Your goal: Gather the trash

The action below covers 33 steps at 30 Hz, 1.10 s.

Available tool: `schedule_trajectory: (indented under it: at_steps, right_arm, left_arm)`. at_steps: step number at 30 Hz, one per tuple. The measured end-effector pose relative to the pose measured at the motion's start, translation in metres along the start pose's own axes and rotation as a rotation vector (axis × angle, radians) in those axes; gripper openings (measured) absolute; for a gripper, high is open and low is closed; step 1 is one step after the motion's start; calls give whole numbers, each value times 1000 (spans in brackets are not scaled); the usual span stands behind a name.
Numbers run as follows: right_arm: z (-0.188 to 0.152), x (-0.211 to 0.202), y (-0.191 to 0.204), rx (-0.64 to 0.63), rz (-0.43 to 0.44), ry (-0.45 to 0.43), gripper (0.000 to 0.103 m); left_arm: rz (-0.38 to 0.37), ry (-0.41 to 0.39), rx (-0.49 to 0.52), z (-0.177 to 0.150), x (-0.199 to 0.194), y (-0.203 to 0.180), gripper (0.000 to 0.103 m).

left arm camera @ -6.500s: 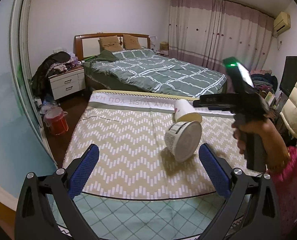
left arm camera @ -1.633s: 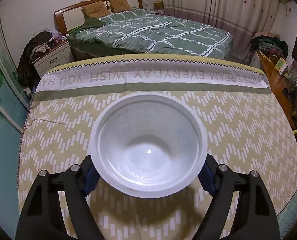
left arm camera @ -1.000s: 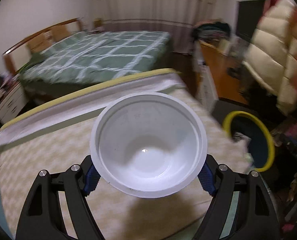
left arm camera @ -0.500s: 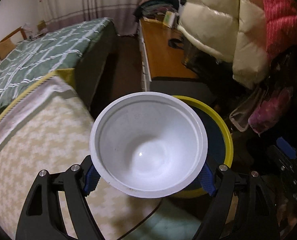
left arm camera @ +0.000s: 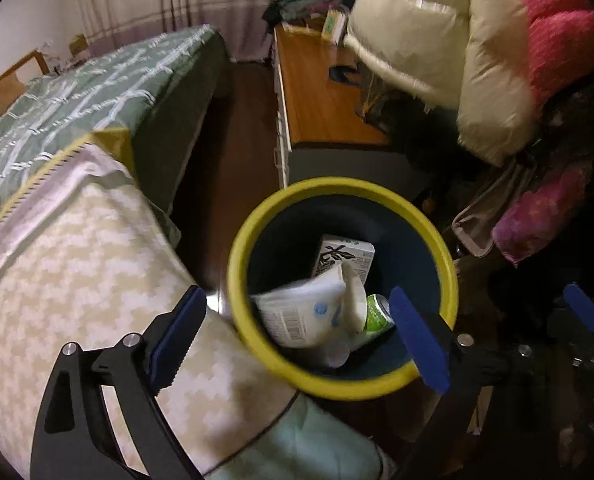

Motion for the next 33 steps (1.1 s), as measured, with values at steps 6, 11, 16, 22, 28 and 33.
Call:
schedule_trajectory:
  at_steps: [6,11,16,22,28,33]
  right_arm:
    - [-7,-17,39,-63,66,1,68]
    - [-3,-37,83,-125,153,-37,72]
    - [-5,-51,121,-190,220,-53,74]
    - [-11,-70,157,-253,281,-68,76]
    - [-19,-88,176,-298,301,-88,79]
    - [-24,-92,179,-311,307,-89,80]
  left_arm:
    - [25,-150,-87,-32,-94,58,98]
    - [160,-255,-213,-86,-173,132,98]
    - [354,-314,-391,-154,-239,215,98]
    - [498,-338,-521,-225,-294,270,98]
    - [559,-349,-565,-262,-322,286,98]
    - [569,-343,-584,-273,-326,288,98]
Point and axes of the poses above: each gripper's, at about its wrist camera, not at the fingertips, and x roughly the way its jaws point, y to its left, z to its top, the point moved 8 cm from there along x, roughly the way its jaws point, and after that the axes turned 14 degrees about z, right-handed, at the moved point
